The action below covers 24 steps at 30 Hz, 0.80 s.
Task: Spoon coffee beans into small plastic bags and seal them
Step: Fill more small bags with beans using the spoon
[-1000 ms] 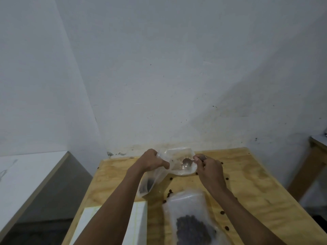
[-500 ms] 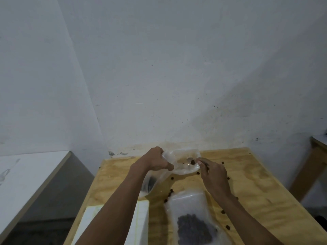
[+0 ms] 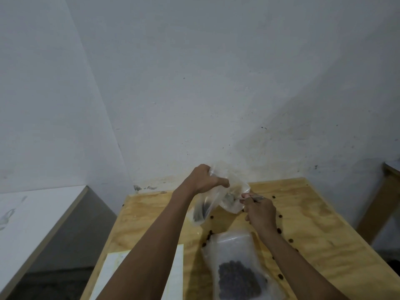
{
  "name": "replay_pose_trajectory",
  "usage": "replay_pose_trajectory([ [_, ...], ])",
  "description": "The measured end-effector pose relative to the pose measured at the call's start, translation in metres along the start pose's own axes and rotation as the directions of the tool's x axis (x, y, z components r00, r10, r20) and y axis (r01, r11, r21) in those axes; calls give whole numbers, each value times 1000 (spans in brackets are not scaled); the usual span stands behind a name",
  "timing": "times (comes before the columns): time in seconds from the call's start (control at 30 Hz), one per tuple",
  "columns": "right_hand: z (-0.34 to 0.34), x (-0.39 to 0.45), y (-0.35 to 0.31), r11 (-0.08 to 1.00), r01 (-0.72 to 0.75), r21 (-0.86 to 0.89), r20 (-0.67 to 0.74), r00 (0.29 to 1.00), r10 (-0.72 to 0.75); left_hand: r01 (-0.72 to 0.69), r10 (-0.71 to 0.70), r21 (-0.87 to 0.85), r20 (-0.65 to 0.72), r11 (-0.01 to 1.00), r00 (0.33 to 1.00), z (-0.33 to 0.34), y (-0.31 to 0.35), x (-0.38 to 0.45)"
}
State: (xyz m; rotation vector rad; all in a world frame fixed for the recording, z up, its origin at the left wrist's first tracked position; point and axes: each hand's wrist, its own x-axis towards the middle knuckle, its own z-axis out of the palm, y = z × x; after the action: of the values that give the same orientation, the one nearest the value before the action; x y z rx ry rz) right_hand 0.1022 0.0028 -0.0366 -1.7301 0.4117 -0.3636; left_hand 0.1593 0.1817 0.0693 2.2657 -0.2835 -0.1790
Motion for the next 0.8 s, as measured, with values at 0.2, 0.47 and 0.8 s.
replay_pose_trajectory([
  [0.2, -1, 5, 3, 966, -198, 166, 27, 980, 196, 44, -42, -29, 78, 999, 996, 9, 25, 19],
  [0.47, -5, 14, 5, 869, -372, 326, 105, 928, 357, 56, -55, -4, 134, 998, 989, 12, 31, 23],
  [0.8, -5, 14, -5, 876, -366, 315, 86, 930, 357, 31, -36, 128, 36, 991, 999, -3, -6, 7],
])
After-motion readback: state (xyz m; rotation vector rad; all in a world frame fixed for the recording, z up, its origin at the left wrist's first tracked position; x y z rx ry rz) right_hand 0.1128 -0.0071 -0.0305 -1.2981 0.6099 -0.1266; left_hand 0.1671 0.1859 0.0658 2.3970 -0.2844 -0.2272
